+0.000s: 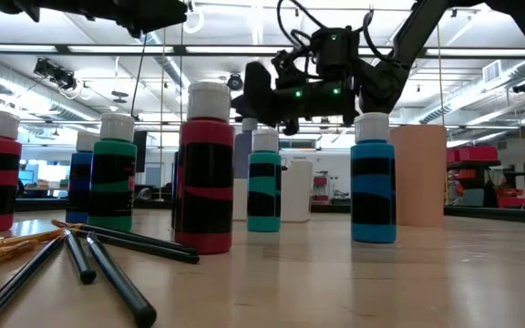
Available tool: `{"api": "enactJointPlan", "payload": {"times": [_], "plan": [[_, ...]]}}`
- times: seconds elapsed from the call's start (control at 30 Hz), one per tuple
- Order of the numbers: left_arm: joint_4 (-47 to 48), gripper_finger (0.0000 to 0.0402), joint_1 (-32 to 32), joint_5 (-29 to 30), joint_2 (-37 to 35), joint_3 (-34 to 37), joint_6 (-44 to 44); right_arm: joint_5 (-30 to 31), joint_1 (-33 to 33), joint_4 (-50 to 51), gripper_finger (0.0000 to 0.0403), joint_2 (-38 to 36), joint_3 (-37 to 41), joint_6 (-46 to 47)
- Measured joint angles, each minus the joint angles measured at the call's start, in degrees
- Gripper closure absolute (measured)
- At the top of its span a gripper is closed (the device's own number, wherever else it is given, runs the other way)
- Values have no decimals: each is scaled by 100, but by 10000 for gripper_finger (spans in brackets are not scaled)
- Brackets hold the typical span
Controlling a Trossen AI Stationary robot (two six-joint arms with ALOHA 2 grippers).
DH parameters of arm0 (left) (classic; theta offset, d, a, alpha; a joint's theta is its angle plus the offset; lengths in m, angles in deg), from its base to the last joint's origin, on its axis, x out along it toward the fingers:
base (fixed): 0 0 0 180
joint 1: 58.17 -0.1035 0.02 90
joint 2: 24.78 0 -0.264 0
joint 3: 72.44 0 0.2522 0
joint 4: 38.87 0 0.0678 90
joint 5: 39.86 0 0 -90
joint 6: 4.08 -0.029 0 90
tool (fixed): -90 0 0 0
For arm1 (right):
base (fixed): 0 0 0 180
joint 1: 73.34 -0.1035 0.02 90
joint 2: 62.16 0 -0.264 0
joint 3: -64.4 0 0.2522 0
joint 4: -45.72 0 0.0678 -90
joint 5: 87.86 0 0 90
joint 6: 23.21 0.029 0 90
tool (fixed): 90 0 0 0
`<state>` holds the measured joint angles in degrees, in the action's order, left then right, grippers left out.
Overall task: Pick & Place Paint Supplies
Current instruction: Put the large light blue paint bottle into the white bin
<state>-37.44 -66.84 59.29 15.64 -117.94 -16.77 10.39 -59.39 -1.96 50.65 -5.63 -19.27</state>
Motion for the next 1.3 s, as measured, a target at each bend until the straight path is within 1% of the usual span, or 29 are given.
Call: {"api": "enactJointPlan", "payload": {"times": [0.17,0.27,0.33,0.43,0.53,0.6,0.63,0.67,0.7,0.73,0.83,0.97,1.07,1.17,1.23,1.3], "plan": [[694,203,0,-891,-207,2,-130,-554,-47,-161,205,-43,0,9],[1264,203,0,-1819,-434,2,-196,-822,-128,-289,198,-49,-2,9],[1605,203,0,-2696,-617,2,-264,-946,-186,-279,198,-47,-2,9],[1998,203,1,-4217,-854,2,-117,-1073,-289,-324,198,-47,-2,10],[2457,203,2,-6043,-1011,1,243,-1080,-395,-323,198,-47,-2,9],[2647,203,12,-7202,-1034,41,161,-1078,-443,-341,198,-47,-2,9],[2644,203,35,-7624,-1049,103,47,-1080,-467,-339,198,-47,-2,9],[2642,203,77,-7904,-1060,176,-76,-1080,-489,-339,198,-47,-2,8],[2602,203,134,-8039,-1060,229,-192,-1079,-504,-339,198,-47,-2,8],[2571,203,200,-8049,-1060,265,-303,-1077,-525,-339,198,-47,-2,9],[2493,203,474,-7880,-1036,423,-612,-1066,-581,-339,198,-47,-2,8],[2440,203,952,-7823,-930,704,-1116,-1084,-650,-337,198,-47,-2,7],[2422,203,1341,-7753,-815,855,-1284,-1084,-684,-337,198,-47,-2,7],[2129,203,1697,-7717,-699,965,-1134,-1080,-695,-410,198,-45,-2,7],[1896,203,1942,-7698,-593,1040,-865,-1070,-704,-446,198,-45,-2,7],[1692,203,2180,-7505,-477,1092,-742,-1067,-704,-465,198,-43,-1,27]]}}
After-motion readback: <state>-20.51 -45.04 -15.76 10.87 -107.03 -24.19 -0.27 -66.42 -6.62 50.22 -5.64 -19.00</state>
